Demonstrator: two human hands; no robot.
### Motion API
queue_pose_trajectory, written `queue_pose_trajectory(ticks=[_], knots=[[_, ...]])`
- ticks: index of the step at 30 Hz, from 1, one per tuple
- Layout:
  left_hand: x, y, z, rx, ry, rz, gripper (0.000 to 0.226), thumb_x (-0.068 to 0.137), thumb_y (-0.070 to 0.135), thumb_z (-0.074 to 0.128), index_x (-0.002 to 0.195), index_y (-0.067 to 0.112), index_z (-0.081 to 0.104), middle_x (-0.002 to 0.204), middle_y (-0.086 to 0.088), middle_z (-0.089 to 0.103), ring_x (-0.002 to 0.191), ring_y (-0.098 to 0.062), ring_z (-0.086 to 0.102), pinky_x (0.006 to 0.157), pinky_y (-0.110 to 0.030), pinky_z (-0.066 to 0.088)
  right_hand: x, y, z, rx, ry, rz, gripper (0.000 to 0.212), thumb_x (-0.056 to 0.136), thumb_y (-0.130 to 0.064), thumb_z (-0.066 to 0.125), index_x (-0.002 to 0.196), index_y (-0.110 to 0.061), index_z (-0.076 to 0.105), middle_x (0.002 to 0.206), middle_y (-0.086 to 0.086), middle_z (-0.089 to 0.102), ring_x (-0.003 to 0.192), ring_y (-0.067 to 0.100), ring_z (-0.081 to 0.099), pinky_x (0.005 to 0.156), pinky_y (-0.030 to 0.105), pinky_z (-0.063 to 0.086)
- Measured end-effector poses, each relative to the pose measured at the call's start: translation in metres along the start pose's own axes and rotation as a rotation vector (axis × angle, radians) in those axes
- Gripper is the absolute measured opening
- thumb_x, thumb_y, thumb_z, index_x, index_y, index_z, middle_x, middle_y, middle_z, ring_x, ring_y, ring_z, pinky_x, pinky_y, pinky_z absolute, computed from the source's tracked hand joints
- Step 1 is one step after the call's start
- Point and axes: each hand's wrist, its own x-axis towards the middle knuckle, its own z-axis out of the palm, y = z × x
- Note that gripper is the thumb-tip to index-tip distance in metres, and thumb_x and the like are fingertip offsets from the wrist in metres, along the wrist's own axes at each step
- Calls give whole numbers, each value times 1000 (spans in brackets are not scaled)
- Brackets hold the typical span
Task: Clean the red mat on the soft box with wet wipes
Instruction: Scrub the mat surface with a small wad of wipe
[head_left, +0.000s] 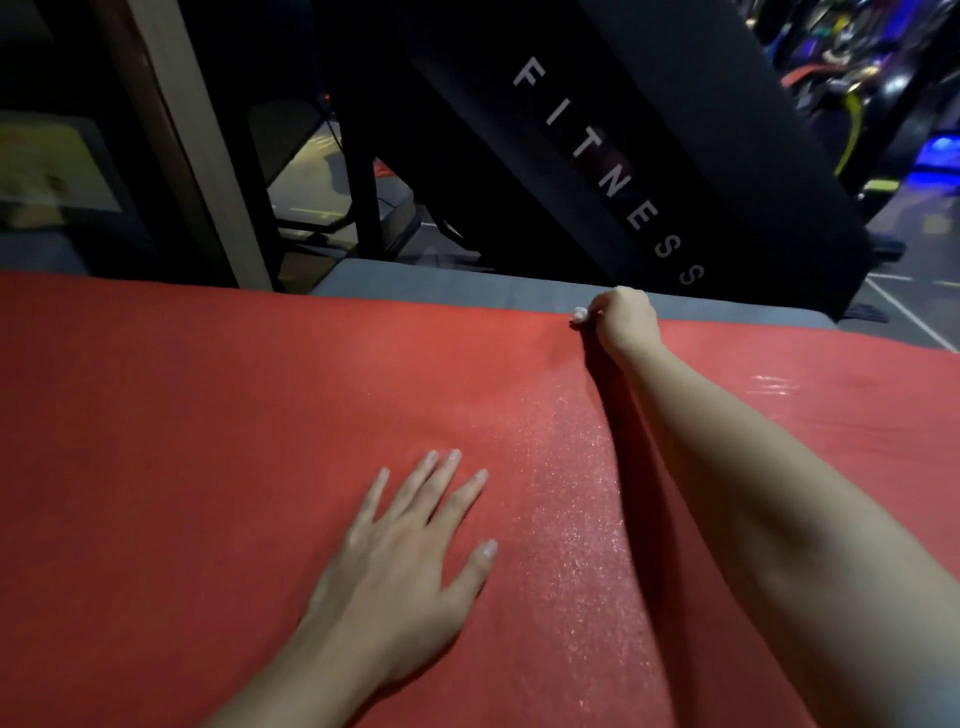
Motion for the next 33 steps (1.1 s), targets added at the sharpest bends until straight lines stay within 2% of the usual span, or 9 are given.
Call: queue_pose_trajectory(ticks=[2, 4, 7, 11, 15, 18, 22, 28, 33], knots=[[2, 0, 0, -22, 13, 4, 73, 90, 71, 1, 159, 49, -1, 167, 22, -16, 147, 6, -27, 126, -40, -9, 9, 4, -2, -3, -21, 16, 18, 83, -21, 70, 75, -5, 71, 61, -2, 50, 73, 29, 58, 62, 28, 35], [3, 0, 0, 0, 11, 6, 72, 90, 71, 0, 159, 49, -4, 166, 22, -19, 146, 6, -29, 126, -40, -9, 16, 9, 1, -19, -29, 29, 27, 82, -30, 73, 68, -8, 67, 58, -3, 46, 71, 27, 55, 60, 29, 35], [2, 1, 1, 8, 17, 8, 71, 93, 70, 1, 160, 47, -4, 166, 21, -19, 147, 5, -28, 126, -40, -8, 12, 8, -7, -218, -112, -16, 38, 78, -54, 74, 71, -17, 70, 66, 4, 57, 75, 27, 51, 76, 32, 38], [2, 1, 1, 3, 3, 6, 72, 92, 70, 0, 160, 47, -5, 166, 21, -19, 147, 5, -29, 126, -40, -9, 7, 11, -21, -273, -299, -165, 26, 79, -43, 78, 74, -18, 75, 64, 9, 64, 67, 27, 61, 65, 31, 48], [2, 1, -1, 17, -11, -10, 73, 90, 71, -4, 159, 46, -8, 166, 21, -20, 147, 5, -30, 127, -41, -7, 7, 34, -9, -87, -25, -123, 22, 81, -30, 75, 70, -11, 70, 62, 6, 58, 69, 26, 62, 60, 29, 40], [3, 0, 0, 21, -6, -7, 74, 90, 71, -4, 160, 46, -6, 167, 20, -18, 148, 4, -28, 127, -41, -6, 0, 45, -6, 25, 28, -131, 18, 83, -33, 76, 83, -15, 78, 78, 8, 67, 80, 23, 63, 66, 24, 36], [3, -1, 3, -9, 17, -5, 74, 92, 70, 2, 161, 44, 3, 169, 17, -9, 151, 2, -20, 128, -43, -3, -27, 39, -24, -143, -132, -257, 13, 84, -20, 72, 94, -14, 78, 93, 12, 73, 90, 30, 66, 71, 26, 40], [5, -1, 4, 7, 13, -7, 77, 90, 70, 0, 162, 42, 2, 170, 15, -8, 153, -1, -18, 128, -43, -2, -103, 39, -67, -96, -480, -388, 16, 81, -13, 71, 89, -25, 78, 80, -8, 70, 71, 8, 63, 65, 26, 46], [5, -1, 4, 7, 12, -8, 79, 89, 70, -1, 162, 41, 5, 171, 12, -3, 155, -3, -12, 128, -43, -2, -107, 35, -52, -113, -223, -345, 23, 74, -4, 70, 92, -16, 76, 89, 6, 69, 80, 25, 63, 67, 30, 42]])
